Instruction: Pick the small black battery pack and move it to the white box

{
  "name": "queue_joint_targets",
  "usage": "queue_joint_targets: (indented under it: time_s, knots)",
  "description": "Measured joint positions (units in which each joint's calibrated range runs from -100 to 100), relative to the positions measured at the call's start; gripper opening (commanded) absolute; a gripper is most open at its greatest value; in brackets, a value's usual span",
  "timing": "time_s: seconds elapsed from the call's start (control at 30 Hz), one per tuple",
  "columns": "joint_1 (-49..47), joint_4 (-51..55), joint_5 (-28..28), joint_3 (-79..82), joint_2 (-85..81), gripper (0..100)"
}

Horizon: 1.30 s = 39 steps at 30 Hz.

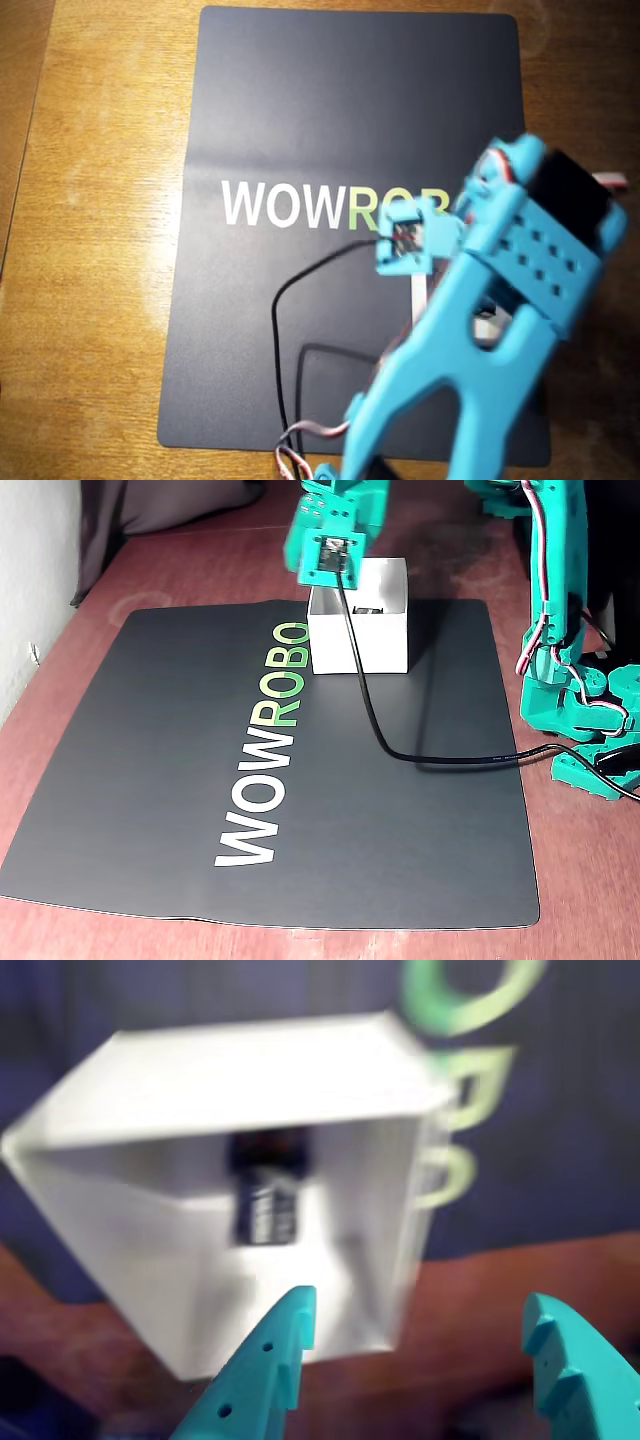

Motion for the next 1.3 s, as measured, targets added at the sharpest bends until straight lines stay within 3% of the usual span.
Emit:
queue_joint_targets:
  time_s: [0.07,0.23,0.4,0.8,1.1,1.3]
  knots:
    - [-12.11,0.0,-3.21,0.0,-5.08,24]
    - [-28.31,0.09,-7.67,3.55,-11.86,24]
    - [-34.98,0.0,-10.46,14.36,-16.86,24]
    - [-35.6,-4.62,-12.51,50.36,-40.51,24]
    - [-35.6,-8.2,-12.51,61.82,-55.93,24]
    - [-35.6,-15.96,-12.35,69.55,-61.78,24]
